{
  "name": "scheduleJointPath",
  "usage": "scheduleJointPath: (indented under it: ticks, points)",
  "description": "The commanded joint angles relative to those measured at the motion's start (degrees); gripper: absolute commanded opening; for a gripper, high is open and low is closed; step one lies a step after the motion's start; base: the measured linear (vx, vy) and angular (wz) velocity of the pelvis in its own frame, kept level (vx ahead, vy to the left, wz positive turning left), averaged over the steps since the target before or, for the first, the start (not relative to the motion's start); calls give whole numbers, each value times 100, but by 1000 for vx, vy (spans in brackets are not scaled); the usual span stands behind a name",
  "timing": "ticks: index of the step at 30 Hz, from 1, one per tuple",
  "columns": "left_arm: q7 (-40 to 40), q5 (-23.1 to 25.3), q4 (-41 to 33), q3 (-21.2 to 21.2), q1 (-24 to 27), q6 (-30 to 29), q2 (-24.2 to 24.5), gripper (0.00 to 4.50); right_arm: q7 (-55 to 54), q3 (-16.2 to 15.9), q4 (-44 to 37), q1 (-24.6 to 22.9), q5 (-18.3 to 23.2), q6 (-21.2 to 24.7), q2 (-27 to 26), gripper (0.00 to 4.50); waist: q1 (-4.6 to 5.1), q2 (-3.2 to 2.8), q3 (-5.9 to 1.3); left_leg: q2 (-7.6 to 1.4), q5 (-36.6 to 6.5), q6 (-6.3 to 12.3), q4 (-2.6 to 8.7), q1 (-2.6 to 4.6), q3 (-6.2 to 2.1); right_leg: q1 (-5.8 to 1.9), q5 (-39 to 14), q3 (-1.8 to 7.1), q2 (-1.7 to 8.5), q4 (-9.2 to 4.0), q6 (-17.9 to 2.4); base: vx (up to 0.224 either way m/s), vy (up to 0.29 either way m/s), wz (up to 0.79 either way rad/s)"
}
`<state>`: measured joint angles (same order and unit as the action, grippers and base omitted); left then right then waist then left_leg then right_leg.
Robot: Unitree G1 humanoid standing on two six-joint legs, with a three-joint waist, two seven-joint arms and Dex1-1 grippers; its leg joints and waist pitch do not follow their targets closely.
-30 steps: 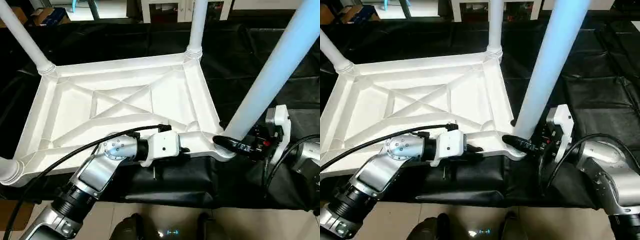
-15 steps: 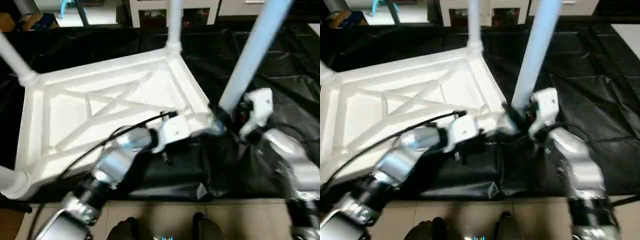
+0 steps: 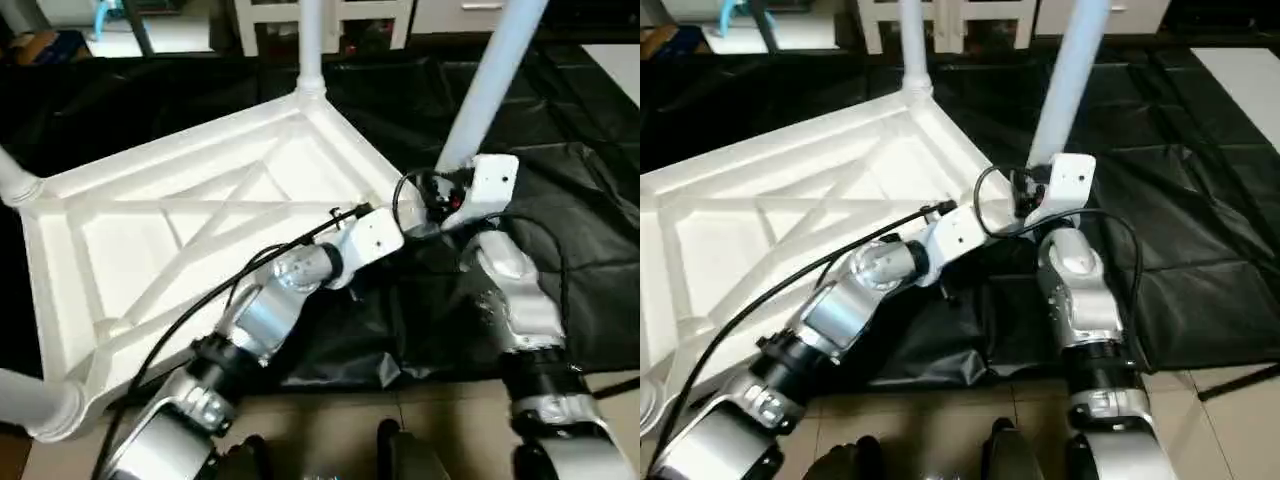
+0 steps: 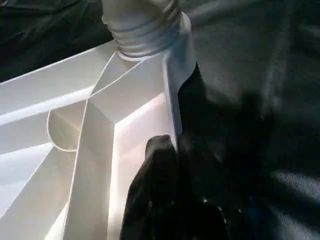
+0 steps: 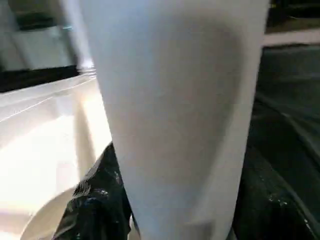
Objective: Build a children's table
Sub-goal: Rotate leg to tighten
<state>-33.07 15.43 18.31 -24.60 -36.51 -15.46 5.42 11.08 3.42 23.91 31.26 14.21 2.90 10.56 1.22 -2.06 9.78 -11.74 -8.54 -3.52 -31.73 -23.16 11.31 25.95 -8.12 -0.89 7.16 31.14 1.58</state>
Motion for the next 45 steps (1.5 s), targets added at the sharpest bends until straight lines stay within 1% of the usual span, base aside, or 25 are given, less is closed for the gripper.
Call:
scheduleJointPath:
  ticks: [1,2,3,4,5,8,10,12,13,14,15,17,19,20,23,25,28,31,32,35,38,41,43,44,45]
  points:
    - [-407,-159,-265,-163,172,438,89,0,442,-39,16,-236,191,224,129,258,-60,51,-377,21,-2197,252,426,84,-4,-256,-1739,-49,-94,-338,-804,0,0,0]
    - [-419,-159,-271,-164,179,444,110,0,557,-70,-49,-259,226,249,167,273,-58,53,-379,17,-2161,292,419,95,10,-254,-1661,-44,-102,-333,-874,0,0,0]
    - [-437,-163,-277,-163,185,454,128,0,730,-103,-155,-294,293,270,217,280,-70,59,-386,15,-2088,340,404,105,35,-253,-1609,-38,-100,-325,-1009,0,0,0]
    - [-447,-168,-285,-157,189,456,142,0,836,-135,-266,-332,325,322,279,280,-90,53,-394,7,-1995,399,391,113,48,-248,-1562,-30,-95,-316,-1076,0,0,0]
    - [-454,-171,-289,-152,192,457,151,0,902,-152,-333,-356,336,353,316,298,-110,43,-398,3,-1800,431,387,101,50,-267,-1434,-26,-92,-293,-1135,0,0,0]
    - [-496,-203,-320,-150,194,482,185,0,1207,-154,-560,-438,443,422,444,316,-146,35,-416,-1,-1506,528,360,101,65,-284,-1171,-21,-85,-267,-1215,0,0,0]
    - [-547,-233,-378,-152,207,511,243,0,1568,-120,-805,-540,550,530,626,342,-185,28,-435,-2,-1255,637,336,111,78,-299,-883,-16,-93,-230,-1303,0,0,0]
    - [-648,-270,-469,-129,250,547,302,0,1960,-95,-1092,-671,735,671,806,359,-193,21,-451,-3,-1020,742,314,86,75,-325,-570,-18,-90,-180,-1401,0,0,0]
    - [-724,-293,-509,-123,279,614,343,0,2275,-147,-1299,-781,829,734,964,364,-208,-6,-457,-8,-900,813,302,102,75,-329,-384,-20,-93,-162,-1455,0,0,0]
    - [-814,-335,-567,-121,316,653,382,0,2608,-220,-1523,-906,936,854,1142,374,-214,3,-460,-9,-861,854,298,112,80,-333,-290,-20,-106,-164,-1473,0,0,0]
    - [-889,-359,-618,-133,344,673,420,0,2871,-299,-1693,-1014,972,916,1312,386,-242,15,-470,-10,-728,952,284,106,76,-369,-49,-20,-103,-138,-1525,0,0,0]
    - [-1023,-412,-738,-172,413,726,493,0,3115,-422,-1910,-1196,850,973,1639,398,-293,6,-458,-20,-603,1076,269,111,94,-346,-9,-10,-89,-132,-1561,0,0,0]
    - [-1173,-512,-875,-198,491,751,552,0,3257,-437,-2026,-1319,776,985,1853,398,-308,24,-449,-21,-675,1054,276,109,97,-356,-197,-10,-81,-146,-1562,0,0,0]
    - [-1321,-601,-1000,-231,559,807,624,0,3332,-401,-2093,-1393,742,972,1970,398,-321,6,-431,-33,-846,987,292,118,97,-342,-533,-6,-66,-176,-1516,0,0,0]
    - [-1711,-848,-1314,-300,749,898,805,0,3480,-275,-2227,-1517,788,932,2138,398,-327,-3,-412,-39,-1066,864,320,124,88,-329,-893,-3,-56,-211,-1436,0,0,0]
    - [-2040,-1053,-1604,-318,941,928,953,0,3702,-186,-2481,-1689,933,1025,2346,398,-345,7,-414,-54,-1079,869,324,139,86,-327,-877,8,-57,-208,-1414,0,0,0]
    - [-2324,-1262,-1805,-294,1087,968,1102,0,3886,-84,-2746,-1853,1136,1181,2524,398,-346,-18,-398,-52,-1131,857,333,144,91,-312,-958,7,-67,-212,-1371,0,0,0]
    - [-2525,-1408,-1970,-237,1235,981,1286,0,4157,67,-2961,-2012,1467,1408,2647,398,-334,-17,-393,-50,-1210,827,337,136,88,-311,-1045,8,-62,-220,-1327,0,0,0]
    - [-2539,-1407,-1975,-230,1249,987,1318,0,4208,87,-2981,-2035,1512,1422,2658,372,-338,-18,-398,-52,-1193,826,337,131,84,-311,-1040,10,-59,-215,-1309,0,0,0]
    - [-2547,-1369,-1934,-202,1255,1046,1407,0,4359,141,-3022,-2086,1742,1543,2638,364,-330,-24,-397,-48,-1201,818,332,139,88,-300,-1072,10,-61,-219,-1306,0,0,0]
    - [-2536,-1311,-1851,-165,1228,1098,1425,0,4420,105,-3060,-2128,1820,1630,2638,320,-331,-29,-416,-45,-1099,806,321,140,86,-306,-959,9,-64,-203,-1322,0,0,0]
    - [-2540,-1322,-1835,-147,1221,1089,1440,0,4442,93,-3103,-2167,1861,1687,2644,303,-339,-27,-440,-42,-916,867,304,131,86,-323,-719,7,-63,-170,-1381,0,0,0]
    - [-2539,-1319,-1838,-142,1225,1088,1451,0,4443,91,-3122,-2186,1865,1703,2645,290,-339,-28,-445,-40,-894,882,298,135,89,-324,-690,6,-65,-168,-1404,0,0,0]
    - [-2538,-1329,-1846,-141,1232,1087,1467,0,4456,92,-3141,-2207,1876,1736,2650,271,-343,-26,-453,-38,-867,898,292,131,90,-332,-674,6,-61,-162,-1420,0,0,0]
    - [-2538,-1331,-1848,-141,1233,1087,1470,0,4458,92,-3144,-2211,1878,1742,2651,271,-343,-26,-453,-38,-867,898,292,131,90,-332,-674,6,-61,-162,-1420,0,0,0]
